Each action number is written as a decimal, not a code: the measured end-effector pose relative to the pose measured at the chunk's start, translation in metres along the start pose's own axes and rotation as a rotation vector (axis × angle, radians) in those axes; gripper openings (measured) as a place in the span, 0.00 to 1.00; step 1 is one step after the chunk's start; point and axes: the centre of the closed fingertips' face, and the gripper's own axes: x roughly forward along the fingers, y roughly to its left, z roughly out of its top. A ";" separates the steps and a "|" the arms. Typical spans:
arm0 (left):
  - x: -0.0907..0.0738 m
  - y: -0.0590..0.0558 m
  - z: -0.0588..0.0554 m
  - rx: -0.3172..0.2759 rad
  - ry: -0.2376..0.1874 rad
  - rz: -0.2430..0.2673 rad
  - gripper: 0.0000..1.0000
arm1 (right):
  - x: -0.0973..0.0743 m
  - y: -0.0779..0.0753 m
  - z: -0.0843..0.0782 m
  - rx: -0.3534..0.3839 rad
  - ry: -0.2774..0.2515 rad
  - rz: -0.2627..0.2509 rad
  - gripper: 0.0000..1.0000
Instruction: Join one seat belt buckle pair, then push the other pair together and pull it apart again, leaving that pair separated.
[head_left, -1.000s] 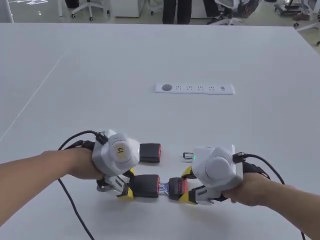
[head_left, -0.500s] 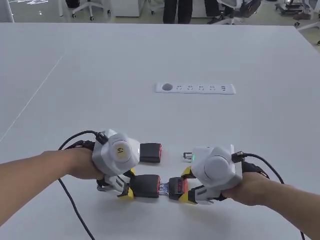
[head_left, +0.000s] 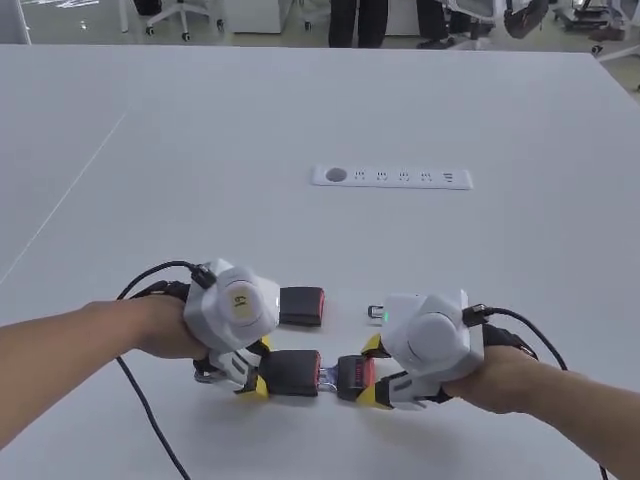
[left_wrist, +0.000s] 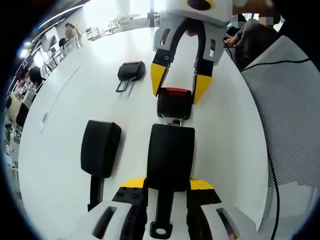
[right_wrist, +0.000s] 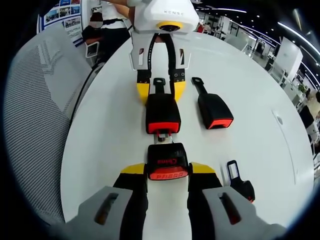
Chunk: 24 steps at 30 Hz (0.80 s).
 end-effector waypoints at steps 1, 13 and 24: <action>0.000 0.000 0.000 0.002 0.001 -0.001 0.30 | 0.000 0.000 0.000 -0.001 0.001 0.000 0.27; 0.000 0.000 0.000 0.003 -0.002 -0.004 0.29 | 0.002 0.000 0.003 0.002 0.002 -0.003 0.27; 0.000 0.000 0.000 0.002 0.001 -0.002 0.29 | 0.007 0.002 0.010 0.012 -0.004 -0.006 0.27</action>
